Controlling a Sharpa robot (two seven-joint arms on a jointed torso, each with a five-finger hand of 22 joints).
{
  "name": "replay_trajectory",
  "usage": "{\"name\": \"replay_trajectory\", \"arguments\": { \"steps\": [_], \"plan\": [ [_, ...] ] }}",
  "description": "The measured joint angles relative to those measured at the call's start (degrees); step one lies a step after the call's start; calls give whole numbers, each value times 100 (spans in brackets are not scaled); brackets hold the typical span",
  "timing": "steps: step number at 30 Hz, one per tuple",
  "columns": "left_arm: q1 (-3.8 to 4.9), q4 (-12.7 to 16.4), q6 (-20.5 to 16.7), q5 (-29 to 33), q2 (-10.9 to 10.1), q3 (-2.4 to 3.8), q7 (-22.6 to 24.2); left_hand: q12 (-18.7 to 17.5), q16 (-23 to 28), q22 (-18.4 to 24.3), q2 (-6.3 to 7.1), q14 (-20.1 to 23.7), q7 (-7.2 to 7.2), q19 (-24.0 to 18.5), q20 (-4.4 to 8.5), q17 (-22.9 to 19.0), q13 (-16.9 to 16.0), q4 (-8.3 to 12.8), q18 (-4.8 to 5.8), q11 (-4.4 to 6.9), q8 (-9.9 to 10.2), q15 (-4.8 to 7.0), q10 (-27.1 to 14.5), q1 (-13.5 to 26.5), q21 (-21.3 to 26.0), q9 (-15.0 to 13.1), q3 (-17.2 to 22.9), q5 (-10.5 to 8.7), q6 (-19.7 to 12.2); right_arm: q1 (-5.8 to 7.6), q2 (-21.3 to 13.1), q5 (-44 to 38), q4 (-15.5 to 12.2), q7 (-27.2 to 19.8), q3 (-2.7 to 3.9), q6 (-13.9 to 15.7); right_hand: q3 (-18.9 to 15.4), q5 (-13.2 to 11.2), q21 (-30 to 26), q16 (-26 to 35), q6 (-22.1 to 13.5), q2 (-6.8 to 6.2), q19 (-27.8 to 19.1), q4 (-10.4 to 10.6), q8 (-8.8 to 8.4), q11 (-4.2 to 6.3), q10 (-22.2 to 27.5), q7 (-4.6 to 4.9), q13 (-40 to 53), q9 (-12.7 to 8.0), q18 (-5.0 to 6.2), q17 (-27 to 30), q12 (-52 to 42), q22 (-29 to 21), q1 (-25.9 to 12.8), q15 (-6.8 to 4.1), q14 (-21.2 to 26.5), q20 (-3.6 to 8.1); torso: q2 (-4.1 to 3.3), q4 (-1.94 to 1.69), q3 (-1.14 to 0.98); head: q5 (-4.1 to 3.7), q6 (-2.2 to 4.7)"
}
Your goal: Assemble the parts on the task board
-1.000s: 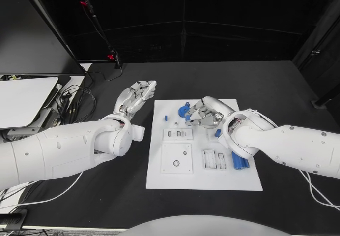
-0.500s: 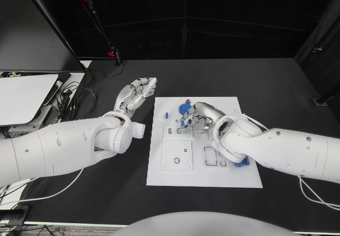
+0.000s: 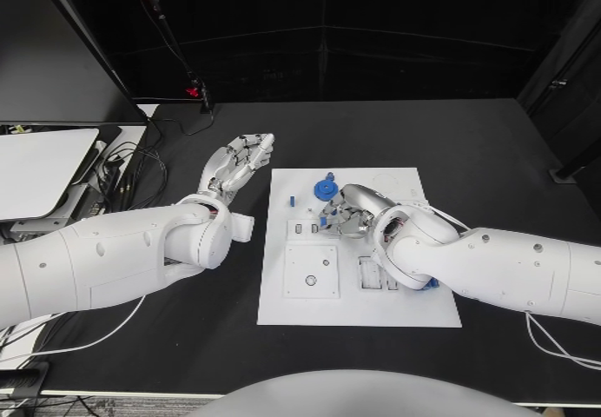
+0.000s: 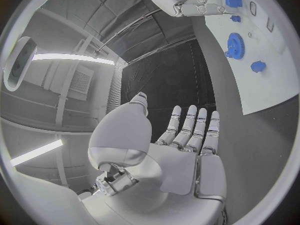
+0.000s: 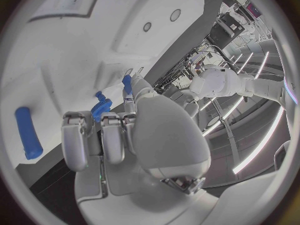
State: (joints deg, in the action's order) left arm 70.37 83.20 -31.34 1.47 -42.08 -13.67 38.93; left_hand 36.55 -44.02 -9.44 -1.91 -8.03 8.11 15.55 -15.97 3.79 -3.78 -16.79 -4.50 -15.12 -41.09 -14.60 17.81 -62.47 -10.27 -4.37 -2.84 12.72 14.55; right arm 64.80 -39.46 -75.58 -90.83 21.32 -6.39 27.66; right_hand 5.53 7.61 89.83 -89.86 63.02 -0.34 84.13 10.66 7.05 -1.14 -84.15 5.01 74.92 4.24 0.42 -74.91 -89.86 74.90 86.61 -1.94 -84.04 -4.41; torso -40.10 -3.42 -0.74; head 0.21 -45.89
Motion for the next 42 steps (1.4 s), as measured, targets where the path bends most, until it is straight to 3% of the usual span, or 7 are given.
{"name": "replay_trajectory", "arguments": {
  "steps": [23, 28, 33, 38, 42],
  "plan": [
    [0, -2, 0, 0, 0, 0, 0, 0, 0, 1, 0, 0, 0, 0, 0, 0, 0, 16, 0, 0, 0, 0, 0, 0, 0, 3, -16, 0, 0, -26, 43, -58, 31, 176, 0, -127, -23, 22, 0, 0, 3, 20, -21, -9, -58, -20, 21, 7, 0, -4, 0, 0, 0, 0, -24, 41, -1, -21, -4, -3, -6, -37, 24],
    [0, -2, 0, 0, -4, 0, 0, 0, 0, 1, 0, 0, 0, 0, 0, 0, 0, 16, 0, 0, 0, 0, 0, 0, 0, 6, -16, 0, 0, -27, 44, -64, 36, 189, 0, -136, -39, 72, 0, 0, -68, -29, 1, -25, -158, -62, 22, 96, 0, -24, 0, 0, 0, 0, -73, 48, 6, -44, -6, -6, -8, -38, 35],
    [0, -5, 0, 0, -4, 0, 0, 0, 0, 1, 0, 0, 0, 0, 0, 0, 0, 16, 0, 0, 0, 0, 0, 0, 0, 6, -16, 0, 0, -27, 57, -66, 37, 202, 0, -147, -72, 22, 0, 0, -436, -65, 1, -62, -330, -103, 22, 118, 0, -52, 0, 0, 0, 0, -198, 82, -1, -84, -6, -3, -5, -33, 31],
    [0, -5, 1, 0, -3, 0, 0, 0, 0, 1, -18, 0, 0, 0, 0, 0, 0, 16, 0, 0, 0, 0, 0, -18, 0, 6, -16, 0, 0, -27, 62, -67, 48, 213, 0, -167, -107, -14, 0, 0, -871, -214, 1, -98, -335, -144, 21, 171, 0, -56, 1, 0, 0, 0, -179, 126, 2, -125, -4, 1, -4, -41, 34],
    [0, -5, 2, 0, -2, 0, 0, 0, 0, 1, -22, 0, 0, 0, 0, 0, 0, 16, 0, 0, 0, 0, 0, -22, 0, 6, -16, 0, 0, -27, 74, -68, 50, 215, 0, -180, -107, -80, 0, 0, -1006, -265, -19, -97, -335, -144, 21, 157, 0, -55, 0, 1, 0, 0, -204, 144, 20, -145, -3, 1, -4, -49, 40]
  ]
}}
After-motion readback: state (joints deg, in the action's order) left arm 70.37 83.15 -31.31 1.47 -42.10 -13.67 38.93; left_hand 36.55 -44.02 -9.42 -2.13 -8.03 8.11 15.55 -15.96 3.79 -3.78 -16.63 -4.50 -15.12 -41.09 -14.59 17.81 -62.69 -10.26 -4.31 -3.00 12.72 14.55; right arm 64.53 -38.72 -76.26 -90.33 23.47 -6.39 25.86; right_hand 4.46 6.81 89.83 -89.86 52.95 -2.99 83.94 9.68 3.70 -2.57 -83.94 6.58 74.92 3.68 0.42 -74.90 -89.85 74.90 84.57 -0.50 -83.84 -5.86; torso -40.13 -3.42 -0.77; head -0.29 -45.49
